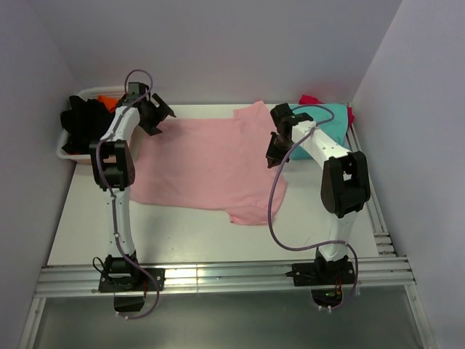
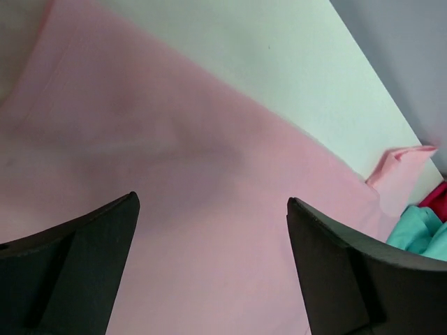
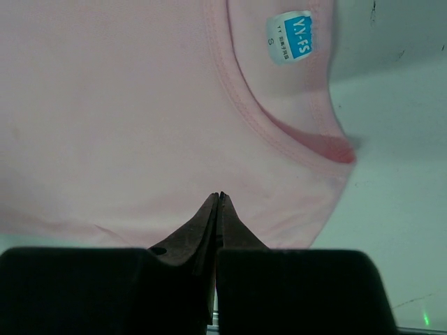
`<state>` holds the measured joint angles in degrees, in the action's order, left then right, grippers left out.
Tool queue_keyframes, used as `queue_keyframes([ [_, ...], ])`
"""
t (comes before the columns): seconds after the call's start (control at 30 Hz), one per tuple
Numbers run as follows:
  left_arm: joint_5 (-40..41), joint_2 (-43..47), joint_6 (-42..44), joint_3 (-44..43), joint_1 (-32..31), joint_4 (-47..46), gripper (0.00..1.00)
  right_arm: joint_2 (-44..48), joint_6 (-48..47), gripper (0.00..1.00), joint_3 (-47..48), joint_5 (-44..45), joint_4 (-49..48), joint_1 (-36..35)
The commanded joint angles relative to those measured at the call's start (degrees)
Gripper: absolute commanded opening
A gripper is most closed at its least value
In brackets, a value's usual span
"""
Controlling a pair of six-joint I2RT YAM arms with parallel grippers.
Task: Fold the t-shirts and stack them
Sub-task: Flatten the tshirt out
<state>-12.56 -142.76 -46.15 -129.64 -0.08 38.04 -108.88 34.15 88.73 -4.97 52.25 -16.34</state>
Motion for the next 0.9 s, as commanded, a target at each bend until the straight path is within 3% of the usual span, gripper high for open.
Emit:
queue_keyframes([
  [0.0, 3.15, 16.35, 0.10, 10.23, 2.10, -5.26, 0.92, 2.18, -0.05, 0.00, 2.59, 0.05, -0.74, 0.34],
  [0.23, 10.08, 30.16, 2.47, 33.99, 0.87, 0.28, 0.90, 4.90, 2.58, 0.00, -1.44, -4.69, -5.48, -0.62],
  [0.4, 11.94, 36.76, 3.87, 51.65, 0.60, -1.92, 0.89, 7.28, 4.25, 0.00, -13.30, -9.78, -15.39, -4.40],
  [0.57, 11.76, 33.61, 6.86, 54.59, 0.52, -1.49, 0.88, 6.23, 6.98, 0.00, -22.01, -13.75, -21.57, -6.25],
  [0.87, 8.51, 30.70, 5.64, 50.64, -2.03, 0.98, 0.87, 5.17, 3.47, 0.00, -22.63, -9.45, -19.47, -6.60],
])
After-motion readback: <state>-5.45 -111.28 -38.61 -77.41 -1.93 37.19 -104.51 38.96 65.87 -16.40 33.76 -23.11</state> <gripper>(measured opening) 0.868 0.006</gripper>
